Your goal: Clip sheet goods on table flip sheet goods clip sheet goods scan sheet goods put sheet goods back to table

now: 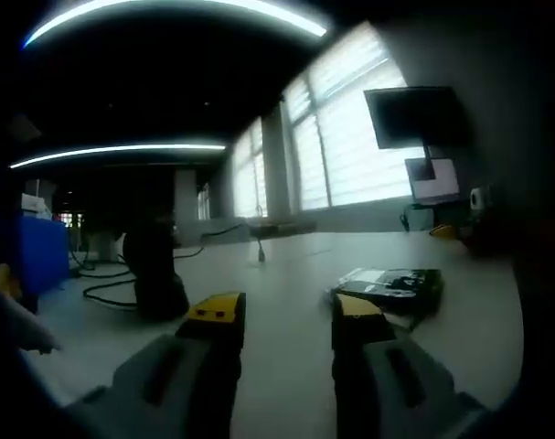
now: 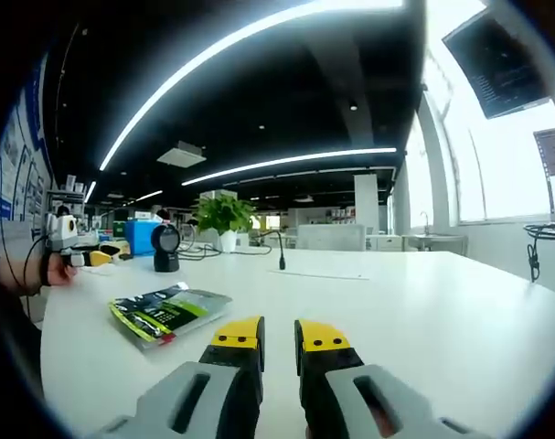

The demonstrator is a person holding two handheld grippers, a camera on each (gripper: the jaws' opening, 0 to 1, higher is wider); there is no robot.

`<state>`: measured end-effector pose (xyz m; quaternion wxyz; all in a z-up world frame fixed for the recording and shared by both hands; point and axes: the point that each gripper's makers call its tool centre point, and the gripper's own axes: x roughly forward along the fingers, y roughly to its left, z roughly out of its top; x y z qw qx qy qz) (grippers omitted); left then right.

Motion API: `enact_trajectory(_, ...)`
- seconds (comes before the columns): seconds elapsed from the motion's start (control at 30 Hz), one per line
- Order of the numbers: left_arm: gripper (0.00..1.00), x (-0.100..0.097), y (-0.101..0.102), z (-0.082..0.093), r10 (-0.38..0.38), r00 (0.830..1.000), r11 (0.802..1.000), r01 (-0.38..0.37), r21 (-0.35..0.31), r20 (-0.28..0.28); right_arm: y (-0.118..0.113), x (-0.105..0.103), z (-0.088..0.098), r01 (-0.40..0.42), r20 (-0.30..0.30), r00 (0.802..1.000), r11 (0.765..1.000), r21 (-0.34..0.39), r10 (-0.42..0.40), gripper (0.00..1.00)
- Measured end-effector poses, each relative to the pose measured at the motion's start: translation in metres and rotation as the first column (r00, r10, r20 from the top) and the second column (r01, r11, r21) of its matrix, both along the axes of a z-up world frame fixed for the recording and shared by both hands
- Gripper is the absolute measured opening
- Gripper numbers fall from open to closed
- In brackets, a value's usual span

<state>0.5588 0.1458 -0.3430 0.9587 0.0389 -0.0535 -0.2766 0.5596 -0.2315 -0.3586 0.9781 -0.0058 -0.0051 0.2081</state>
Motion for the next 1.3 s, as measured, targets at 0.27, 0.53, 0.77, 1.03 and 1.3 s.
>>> enact_trajectory(0.27, 0.26, -0.001, 0.000, 0.003, -0.005, 1.000, 1.000, 0.005, 0.015, 0.026, 0.000, 0.001, -0.001, -0.002, -0.002, 1.000, 1.000, -0.004, 0.002, 0.09)
enact_trajectory(0.53, 0.25, -0.001, 0.003, 0.006, 0.006, 1.000, 1.000, -0.006, -0.009, 0.027, -0.001, 0.001, -0.002, 0.001, -0.005, 1.000, 1.000, -0.001, -0.001, 0.09)
enact_trajectory(0.77, 0.25, 0.002, 0.006, 0.003, 0.026, 0.999, 0.998, -0.027, -0.059, -0.019, -0.001, 0.001, -0.001, -0.002, -0.002, 1.000, 1.000, -0.001, 0.002, 0.09)
enact_trajectory(1.03, 0.21, -0.001, 0.002, 0.004, 0.023, 1.000, 0.999, -0.022, -0.034, 0.003, -0.002, 0.001, -0.001, -0.002, 0.000, 1.000, 1.000, -0.002, 0.002, 0.09)
enact_trajectory(1.3, 0.18, -0.004, 0.001, 0.009, 0.004, 1.000, 0.998, -0.003, -0.067, 0.014, -0.002, 0.001, -0.001, -0.003, 0.001, 1.000, 1.000, -0.001, 0.003, 0.09)
